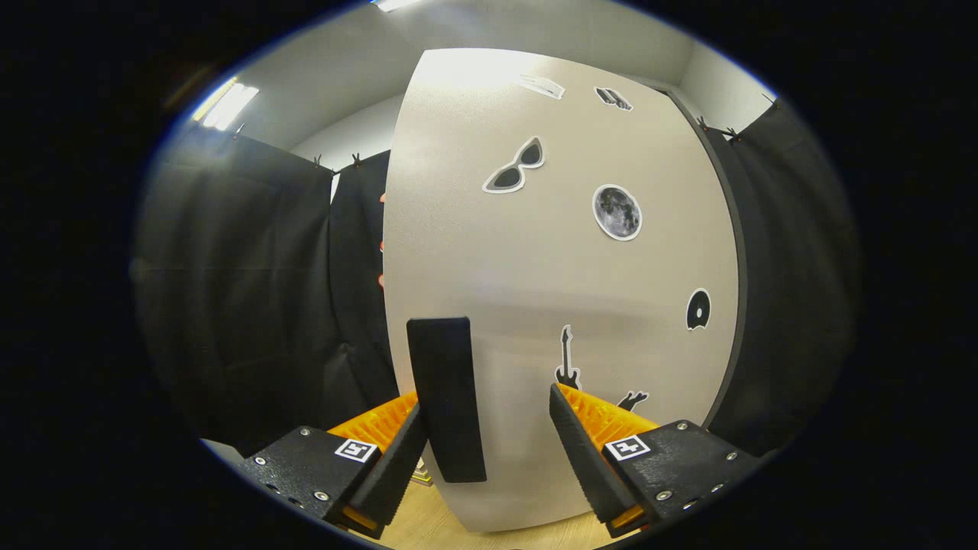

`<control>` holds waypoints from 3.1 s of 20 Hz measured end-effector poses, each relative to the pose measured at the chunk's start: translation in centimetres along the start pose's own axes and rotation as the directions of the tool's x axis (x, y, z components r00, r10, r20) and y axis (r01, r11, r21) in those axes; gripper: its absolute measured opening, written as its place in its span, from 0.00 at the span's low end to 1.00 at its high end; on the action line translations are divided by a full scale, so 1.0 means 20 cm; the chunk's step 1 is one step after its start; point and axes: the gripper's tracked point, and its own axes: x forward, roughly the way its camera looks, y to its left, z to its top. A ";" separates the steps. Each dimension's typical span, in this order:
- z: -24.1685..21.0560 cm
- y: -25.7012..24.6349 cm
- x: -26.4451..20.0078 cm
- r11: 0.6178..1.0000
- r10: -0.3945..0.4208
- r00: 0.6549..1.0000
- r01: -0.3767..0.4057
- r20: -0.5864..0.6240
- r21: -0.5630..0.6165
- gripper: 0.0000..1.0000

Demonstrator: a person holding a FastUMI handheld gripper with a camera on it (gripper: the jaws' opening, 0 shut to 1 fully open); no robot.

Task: Open the shoe cabinet door, grab the shoes and put them into the shoe cabinet, then close the shoe cabinet door.

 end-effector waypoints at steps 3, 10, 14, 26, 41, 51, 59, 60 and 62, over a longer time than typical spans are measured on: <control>0.01 0.02 0.05 0.999 -0.026 1.000 0.026 0.008 -0.024 0.93; -0.01 0.04 0.15 0.998 -0.060 0.998 0.060 0.000 -0.011 0.93; -0.01 0.04 0.18 0.992 -0.102 0.995 0.102 0.009 -0.069 0.93; 0.10 0.05 0.05 0.990 -0.112 0.993 0.116 0.049 -0.079 0.93; 0.21 -0.11 -0.90 0.970 -0.240 0.969 0.242 0.048 -0.035 0.94; 0.18 -0.11 -1.35 0.951 -0.309 0.950 0.310 0.039 -0.004 0.95; 0.14 -0.07 -1.40 0.951 -0.308 0.951 0.308 0.032 -0.001 0.95; 0.14 -0.07 -1.40 0.952 -0.306 0.952 0.306 0.033 -0.002 0.95; 0.15 -0.06 -1.39 0.953 -0.304 0.952 0.304 0.037 -0.007 0.95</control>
